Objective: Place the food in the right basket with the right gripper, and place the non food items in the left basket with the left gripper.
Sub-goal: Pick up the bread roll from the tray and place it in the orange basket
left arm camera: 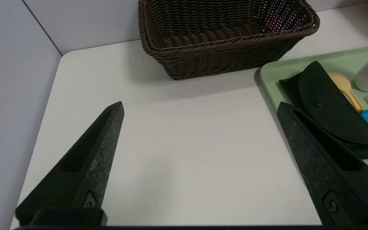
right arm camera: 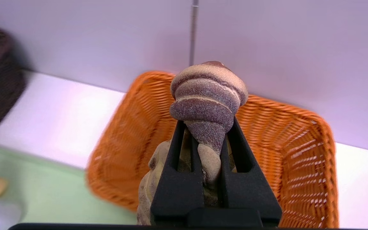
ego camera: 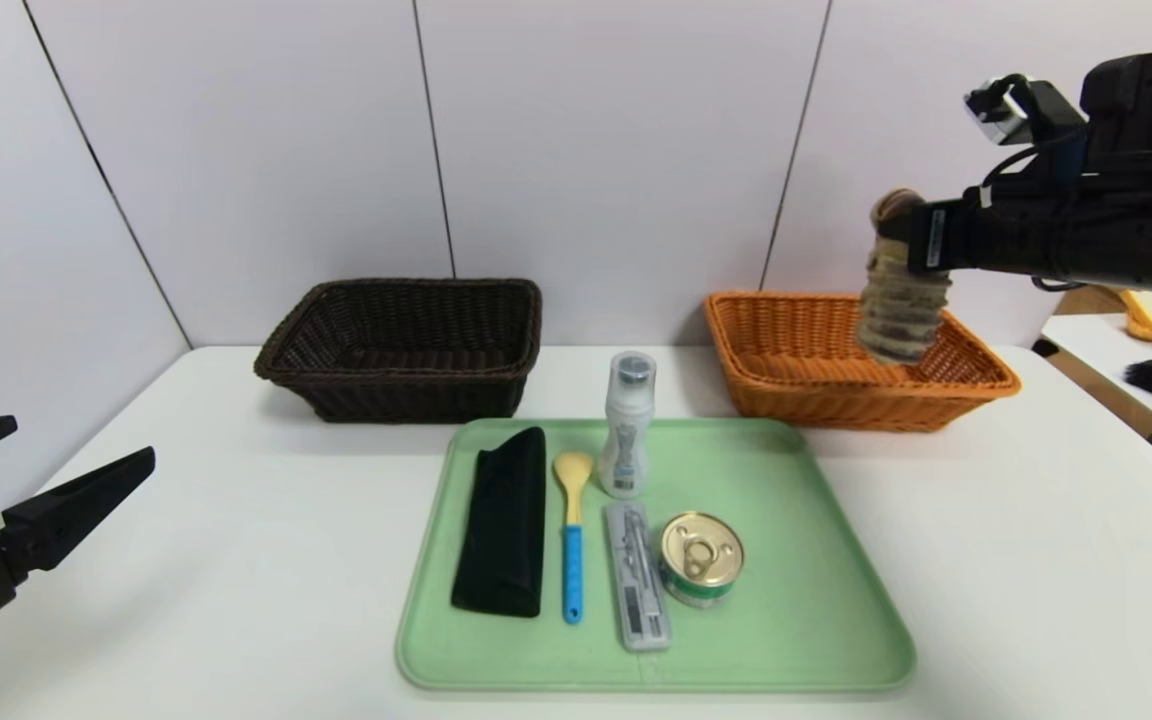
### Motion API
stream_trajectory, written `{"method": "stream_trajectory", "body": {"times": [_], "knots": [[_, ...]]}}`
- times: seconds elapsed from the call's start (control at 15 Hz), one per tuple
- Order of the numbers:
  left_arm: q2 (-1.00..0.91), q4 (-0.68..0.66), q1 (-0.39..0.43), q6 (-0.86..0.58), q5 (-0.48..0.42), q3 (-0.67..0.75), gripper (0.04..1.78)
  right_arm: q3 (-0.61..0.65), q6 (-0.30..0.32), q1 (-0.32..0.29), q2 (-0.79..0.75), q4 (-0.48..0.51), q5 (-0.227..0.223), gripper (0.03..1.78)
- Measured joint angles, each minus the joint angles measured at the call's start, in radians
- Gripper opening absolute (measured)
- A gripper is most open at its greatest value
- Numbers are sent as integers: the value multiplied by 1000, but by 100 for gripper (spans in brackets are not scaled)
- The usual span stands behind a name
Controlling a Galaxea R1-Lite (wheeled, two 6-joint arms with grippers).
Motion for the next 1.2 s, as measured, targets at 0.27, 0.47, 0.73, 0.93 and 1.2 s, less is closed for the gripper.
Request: {"method": "stream_trajectory", "body": {"times": [0.27,0.47,0.73,0.93,1.2], "knots": [[16,-3,-1,1,1,-6,169,-80,-32,-59,158,-55,-4,18],[30,-4,0,0,3,-10,169,-217,-44,-77,287,-52,-27,18],[43,-4,1,-1,4,-10,169,-276,-64,-107,390,-51,-46,18],[60,-16,1,-1,4,-19,169,-282,-66,-116,413,-50,-45,18],[76,-24,1,0,4,-19,169,-280,-72,-123,421,-49,-47,47]]}}
